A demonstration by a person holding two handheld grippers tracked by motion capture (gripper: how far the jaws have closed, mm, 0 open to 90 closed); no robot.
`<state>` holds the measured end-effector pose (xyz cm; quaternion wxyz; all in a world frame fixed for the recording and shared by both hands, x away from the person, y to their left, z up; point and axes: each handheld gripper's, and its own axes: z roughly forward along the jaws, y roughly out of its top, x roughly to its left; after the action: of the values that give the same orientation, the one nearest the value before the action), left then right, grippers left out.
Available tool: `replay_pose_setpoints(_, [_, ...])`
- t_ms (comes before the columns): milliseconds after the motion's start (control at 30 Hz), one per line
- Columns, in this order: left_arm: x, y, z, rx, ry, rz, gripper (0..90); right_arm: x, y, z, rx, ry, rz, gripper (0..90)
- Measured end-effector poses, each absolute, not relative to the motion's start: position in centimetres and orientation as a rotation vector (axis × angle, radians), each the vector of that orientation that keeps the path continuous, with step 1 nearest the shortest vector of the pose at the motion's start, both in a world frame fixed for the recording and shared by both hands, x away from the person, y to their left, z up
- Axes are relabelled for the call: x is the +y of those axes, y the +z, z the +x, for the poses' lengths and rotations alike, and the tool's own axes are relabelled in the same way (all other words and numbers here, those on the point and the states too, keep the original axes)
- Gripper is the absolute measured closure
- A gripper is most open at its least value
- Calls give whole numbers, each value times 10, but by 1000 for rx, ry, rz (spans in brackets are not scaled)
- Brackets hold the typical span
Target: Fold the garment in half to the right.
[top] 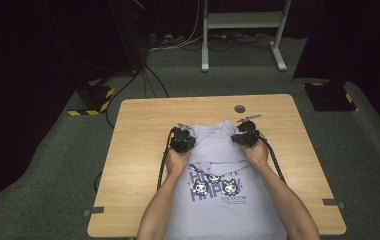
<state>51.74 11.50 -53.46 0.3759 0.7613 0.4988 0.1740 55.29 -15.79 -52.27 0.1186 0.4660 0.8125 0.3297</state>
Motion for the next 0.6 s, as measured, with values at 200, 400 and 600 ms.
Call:
replay_pose_setpoints(200, [121, -522, 513, 1243, 419, 1907, 835, -162, -511, 546, 2356, 1034, 1311, 843])
replay_pose_setpoints(400, [127, -511, 525, 1271, 400, 1849, 836, -159, -498, 549, 2325, 1073, 1307, 845])
replay_pose_setpoints(600, [133, -495, 545, 1269, 465, 1775, 836, -148, -486, 568, 2270, 1086, 1279, 846])
